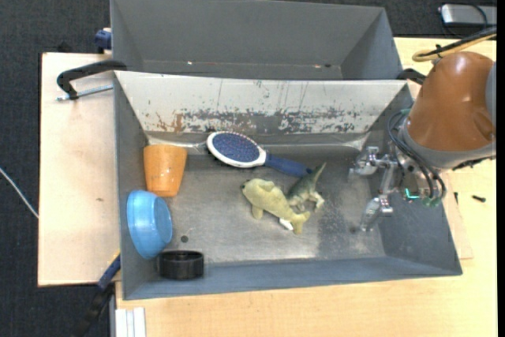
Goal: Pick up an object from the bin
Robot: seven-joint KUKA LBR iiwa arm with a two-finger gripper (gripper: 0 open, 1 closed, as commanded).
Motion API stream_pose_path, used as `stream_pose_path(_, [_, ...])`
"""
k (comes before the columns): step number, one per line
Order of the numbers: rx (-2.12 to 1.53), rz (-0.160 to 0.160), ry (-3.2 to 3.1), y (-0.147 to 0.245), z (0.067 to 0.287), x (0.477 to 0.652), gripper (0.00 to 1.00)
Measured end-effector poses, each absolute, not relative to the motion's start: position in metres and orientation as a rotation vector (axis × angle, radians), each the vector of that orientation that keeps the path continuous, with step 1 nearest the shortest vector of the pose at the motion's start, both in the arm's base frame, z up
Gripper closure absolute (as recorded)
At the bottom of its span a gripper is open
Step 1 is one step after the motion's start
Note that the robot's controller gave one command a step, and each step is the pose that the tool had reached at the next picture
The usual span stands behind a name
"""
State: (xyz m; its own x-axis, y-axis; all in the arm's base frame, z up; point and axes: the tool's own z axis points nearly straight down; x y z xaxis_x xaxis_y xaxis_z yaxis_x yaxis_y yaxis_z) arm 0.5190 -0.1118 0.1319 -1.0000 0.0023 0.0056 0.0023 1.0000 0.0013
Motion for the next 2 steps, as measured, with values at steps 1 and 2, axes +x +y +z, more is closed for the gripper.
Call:
stream_pose_path(1, [0.125,0.021,-3.141,-0.035,0.076,0.542,0.0])
stream_pose_path(2, [-0.128,-0.005,-3.146,0.027,0.102,0.548,0.0])
